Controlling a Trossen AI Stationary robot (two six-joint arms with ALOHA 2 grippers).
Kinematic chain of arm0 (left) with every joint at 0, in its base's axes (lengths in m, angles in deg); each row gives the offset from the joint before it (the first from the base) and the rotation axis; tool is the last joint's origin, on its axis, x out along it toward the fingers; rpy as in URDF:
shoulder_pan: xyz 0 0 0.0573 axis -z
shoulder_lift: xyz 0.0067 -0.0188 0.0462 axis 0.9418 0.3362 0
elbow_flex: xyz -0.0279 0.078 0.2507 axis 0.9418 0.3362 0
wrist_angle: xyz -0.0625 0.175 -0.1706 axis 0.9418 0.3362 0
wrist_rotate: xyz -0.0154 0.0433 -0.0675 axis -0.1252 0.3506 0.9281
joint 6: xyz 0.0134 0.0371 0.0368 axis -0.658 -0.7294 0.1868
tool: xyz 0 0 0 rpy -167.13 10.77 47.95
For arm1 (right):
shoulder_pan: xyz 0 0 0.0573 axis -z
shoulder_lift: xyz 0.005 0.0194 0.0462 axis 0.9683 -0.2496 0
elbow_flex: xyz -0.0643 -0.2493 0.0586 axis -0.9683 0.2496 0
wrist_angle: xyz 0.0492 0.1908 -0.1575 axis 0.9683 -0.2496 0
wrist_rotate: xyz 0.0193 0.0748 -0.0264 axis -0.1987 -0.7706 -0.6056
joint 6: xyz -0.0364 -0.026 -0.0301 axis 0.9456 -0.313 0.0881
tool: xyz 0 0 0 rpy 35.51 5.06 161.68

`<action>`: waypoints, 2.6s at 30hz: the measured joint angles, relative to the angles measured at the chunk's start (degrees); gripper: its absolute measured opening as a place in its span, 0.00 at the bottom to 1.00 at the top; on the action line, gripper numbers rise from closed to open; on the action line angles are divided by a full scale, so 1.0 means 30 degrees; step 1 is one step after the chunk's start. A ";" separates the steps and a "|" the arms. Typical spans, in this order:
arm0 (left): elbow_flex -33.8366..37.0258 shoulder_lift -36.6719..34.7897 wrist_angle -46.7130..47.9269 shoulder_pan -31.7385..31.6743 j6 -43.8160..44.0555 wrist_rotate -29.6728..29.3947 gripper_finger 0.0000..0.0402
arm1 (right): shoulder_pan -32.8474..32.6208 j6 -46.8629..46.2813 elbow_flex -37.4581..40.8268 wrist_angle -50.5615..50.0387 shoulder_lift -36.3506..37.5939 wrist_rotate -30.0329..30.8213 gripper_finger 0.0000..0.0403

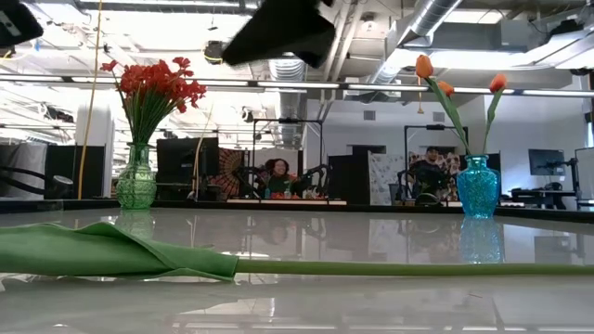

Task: Sort flowers into vase by color
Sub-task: Put the pink tulip into the bottom blue vase

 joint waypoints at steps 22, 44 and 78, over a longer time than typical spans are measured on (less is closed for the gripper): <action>-0.1415 0.0714 0.0911 0.0000 -0.0230 -0.3759 0.32 | -0.2233 -0.1849 -0.1209 -0.1622 -0.4693 0.2635 0.52; -0.1699 0.0714 0.0270 0.0007 -0.2118 -0.5317 0.32 | -0.1670 -0.2568 -0.1129 -0.2831 -0.2758 0.3897 0.04; -0.1837 0.5774 -1.9031 -0.0249 -1.4161 -1.2864 0.38 | 0.6111 0.2287 -0.1166 1.4699 0.3387 0.2841 0.04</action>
